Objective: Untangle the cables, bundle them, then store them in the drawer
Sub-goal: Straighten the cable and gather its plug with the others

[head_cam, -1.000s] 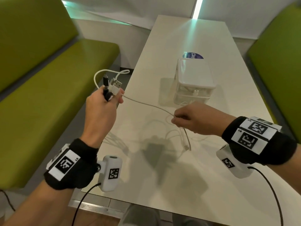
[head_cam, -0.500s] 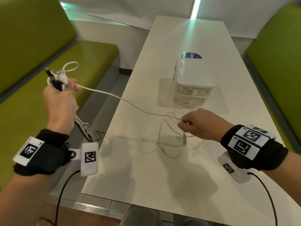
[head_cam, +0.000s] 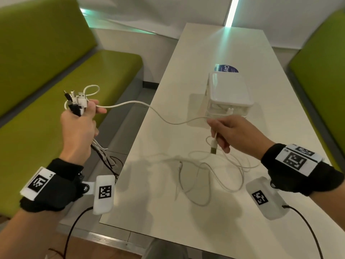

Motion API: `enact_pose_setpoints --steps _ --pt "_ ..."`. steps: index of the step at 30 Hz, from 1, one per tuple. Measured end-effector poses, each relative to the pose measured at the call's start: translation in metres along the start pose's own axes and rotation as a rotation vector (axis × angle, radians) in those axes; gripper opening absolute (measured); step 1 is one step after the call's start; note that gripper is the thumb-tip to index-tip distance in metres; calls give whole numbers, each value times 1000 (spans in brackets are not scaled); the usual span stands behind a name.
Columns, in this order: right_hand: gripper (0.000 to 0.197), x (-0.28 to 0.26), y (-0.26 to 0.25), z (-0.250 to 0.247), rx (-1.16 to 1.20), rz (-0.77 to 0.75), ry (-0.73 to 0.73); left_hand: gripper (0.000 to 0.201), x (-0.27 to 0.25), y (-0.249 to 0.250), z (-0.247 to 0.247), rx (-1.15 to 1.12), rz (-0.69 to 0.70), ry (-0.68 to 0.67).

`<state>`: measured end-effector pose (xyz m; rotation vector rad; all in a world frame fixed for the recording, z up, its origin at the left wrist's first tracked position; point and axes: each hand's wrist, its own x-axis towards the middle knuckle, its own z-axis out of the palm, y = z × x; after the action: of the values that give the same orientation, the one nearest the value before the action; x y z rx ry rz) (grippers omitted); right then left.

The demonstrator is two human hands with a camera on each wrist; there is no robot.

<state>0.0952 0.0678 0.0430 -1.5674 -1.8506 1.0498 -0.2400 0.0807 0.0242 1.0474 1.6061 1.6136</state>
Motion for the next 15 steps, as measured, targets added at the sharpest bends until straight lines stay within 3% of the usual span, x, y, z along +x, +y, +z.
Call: enact_pose_setpoints --steps 6,11,15 --pt "26 11 -9 25 164 65 -166 11 -4 -5 -8 -39 3 4" --pt "61 8 12 49 63 82 -277 11 3 -13 -18 -70 -43 94" --pt "50 7 17 58 -111 31 -302 12 9 -16 -20 -120 -56 177"
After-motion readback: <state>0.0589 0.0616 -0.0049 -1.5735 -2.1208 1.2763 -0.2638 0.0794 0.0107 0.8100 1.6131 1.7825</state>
